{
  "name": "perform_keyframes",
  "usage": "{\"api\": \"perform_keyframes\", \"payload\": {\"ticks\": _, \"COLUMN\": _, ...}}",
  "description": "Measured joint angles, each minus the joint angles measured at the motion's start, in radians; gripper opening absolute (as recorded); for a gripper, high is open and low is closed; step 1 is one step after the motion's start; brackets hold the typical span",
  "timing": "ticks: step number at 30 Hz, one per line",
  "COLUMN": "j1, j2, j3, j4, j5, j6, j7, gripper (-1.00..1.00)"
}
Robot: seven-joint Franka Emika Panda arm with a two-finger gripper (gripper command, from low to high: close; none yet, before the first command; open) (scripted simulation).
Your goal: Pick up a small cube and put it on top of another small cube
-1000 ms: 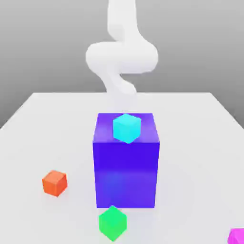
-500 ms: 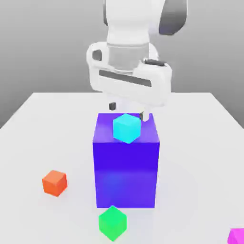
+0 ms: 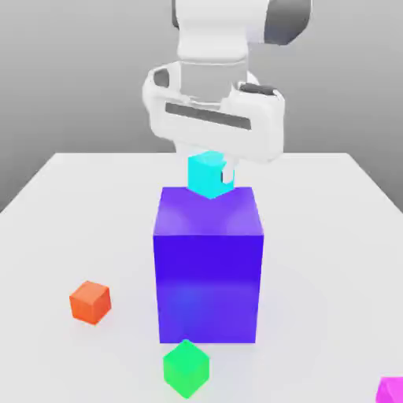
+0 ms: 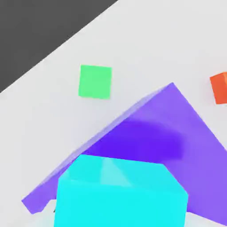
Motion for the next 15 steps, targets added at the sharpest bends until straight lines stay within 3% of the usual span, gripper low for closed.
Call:
{"api": "perform_keyframes", "payload": {"ticks": 4, "j1": 0.024, "j2": -0.143, "j3": 0.027, "j4": -0.079, "j5": 0.039, "j6": -0.062, "j7": 0.071, "gripper": -1.0}}
{"api": "perform_keyframes", "payload": {"ticks": 9, "j1": 0.037, "j2": -0.098, "j3": 0.063, "j4": -0.196, "j5": 0.079, "j6": 0.099, "j7": 0.082, "gripper": -1.0}}
{"api": "perform_keyframes", "payload": {"ticks": 10, "j1": 0.038, "j2": -0.085, "j3": 0.069, "j4": -0.212, "j5": 0.085, "j6": 0.127, "j7": 0.081, "gripper": 1.0}}
{"api": "perform_keyframes", "payload": {"ticks": 15, "j1": 0.038, "j2": -0.085, "j3": 0.069, "j4": -0.212, "j5": 0.085, "j6": 0.127, "j7": 0.081, "gripper": 1.0}}
